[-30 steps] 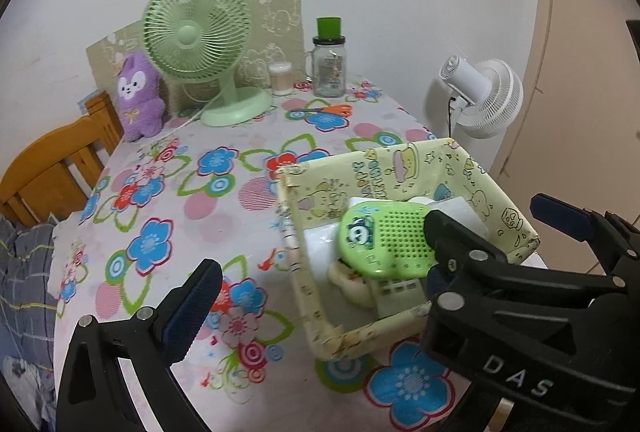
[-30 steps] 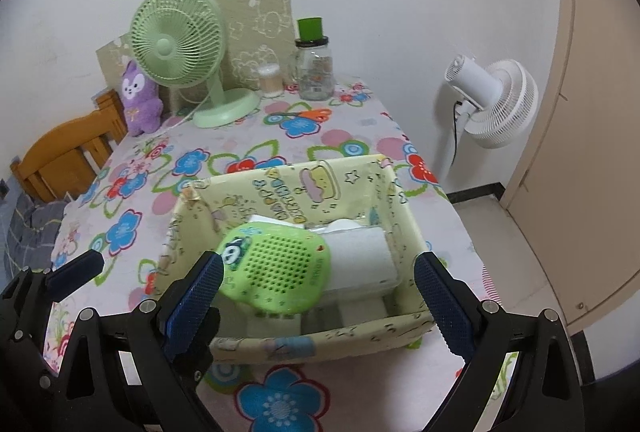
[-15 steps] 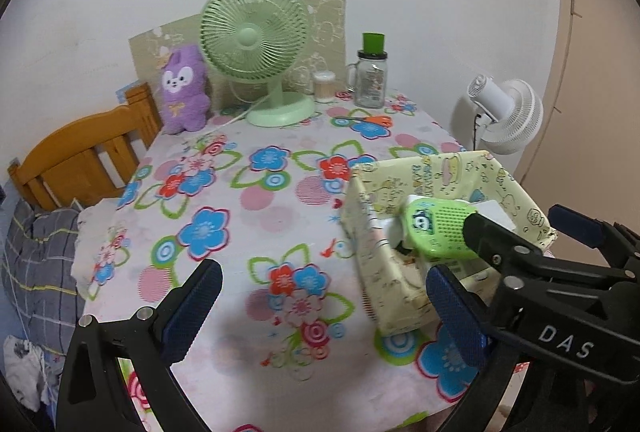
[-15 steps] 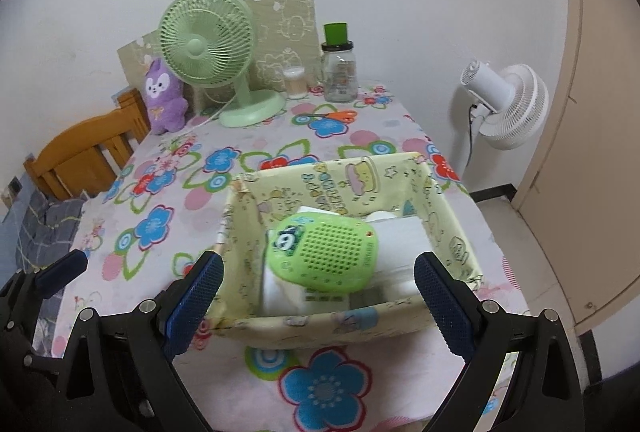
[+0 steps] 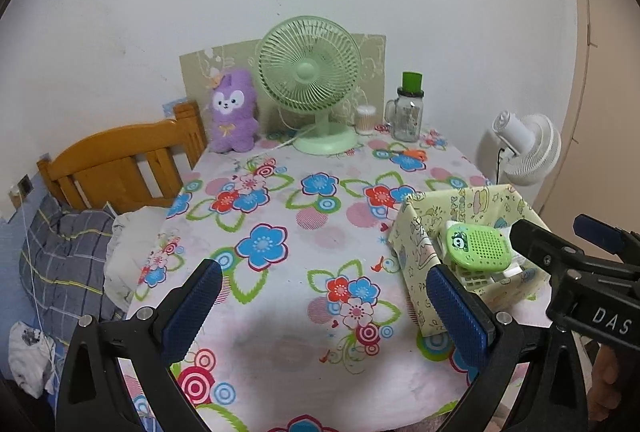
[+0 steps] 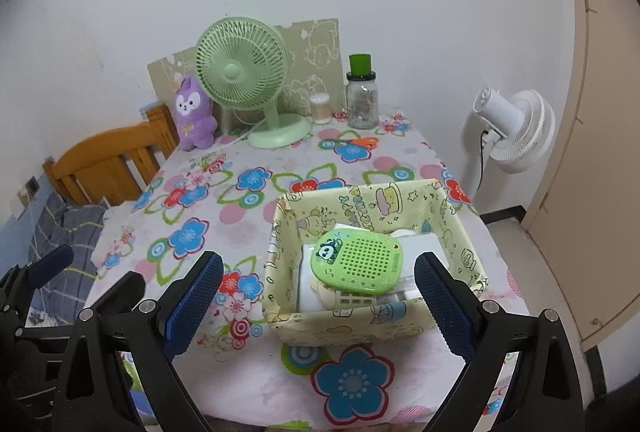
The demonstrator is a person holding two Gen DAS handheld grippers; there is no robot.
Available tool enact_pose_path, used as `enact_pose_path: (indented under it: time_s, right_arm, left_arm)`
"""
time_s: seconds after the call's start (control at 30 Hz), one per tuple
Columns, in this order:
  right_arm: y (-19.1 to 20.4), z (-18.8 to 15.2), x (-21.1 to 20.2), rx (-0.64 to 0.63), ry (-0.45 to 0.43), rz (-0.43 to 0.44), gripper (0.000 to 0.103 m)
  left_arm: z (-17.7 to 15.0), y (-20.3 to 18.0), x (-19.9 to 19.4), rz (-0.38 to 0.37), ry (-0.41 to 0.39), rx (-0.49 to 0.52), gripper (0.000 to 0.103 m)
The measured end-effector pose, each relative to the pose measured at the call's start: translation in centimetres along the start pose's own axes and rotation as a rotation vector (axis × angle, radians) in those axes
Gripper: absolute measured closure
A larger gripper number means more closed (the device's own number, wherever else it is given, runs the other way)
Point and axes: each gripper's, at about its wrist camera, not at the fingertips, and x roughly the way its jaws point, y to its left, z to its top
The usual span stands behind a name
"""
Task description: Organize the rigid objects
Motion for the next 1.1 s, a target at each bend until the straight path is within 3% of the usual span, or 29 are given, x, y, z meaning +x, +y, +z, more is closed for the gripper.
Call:
enact_pose_path:
  time_s: [0.3, 0.57, 1.1]
  right_arm:
    - [0.4, -0.4, -1.7, -0.018, -0.035, -0.022, 0.005]
    - [1.1, -0.5, -3.0, -0.047, -0.074, -0.027, 0.005]
    - [1.5, -0.5, -3.5, -0.054, -0.094, -0.036, 0.004]
  left_arm:
    - [0.0, 2.1, -1.4, -0.011, -0.012, -0.059, 0.000]
    - [0.3, 2.6, -3.3, -0.018, -0.069, -0.064, 0.000]
    - [0.5, 2.0, -3.0, -0.020, -0.055, -0.040, 0.000]
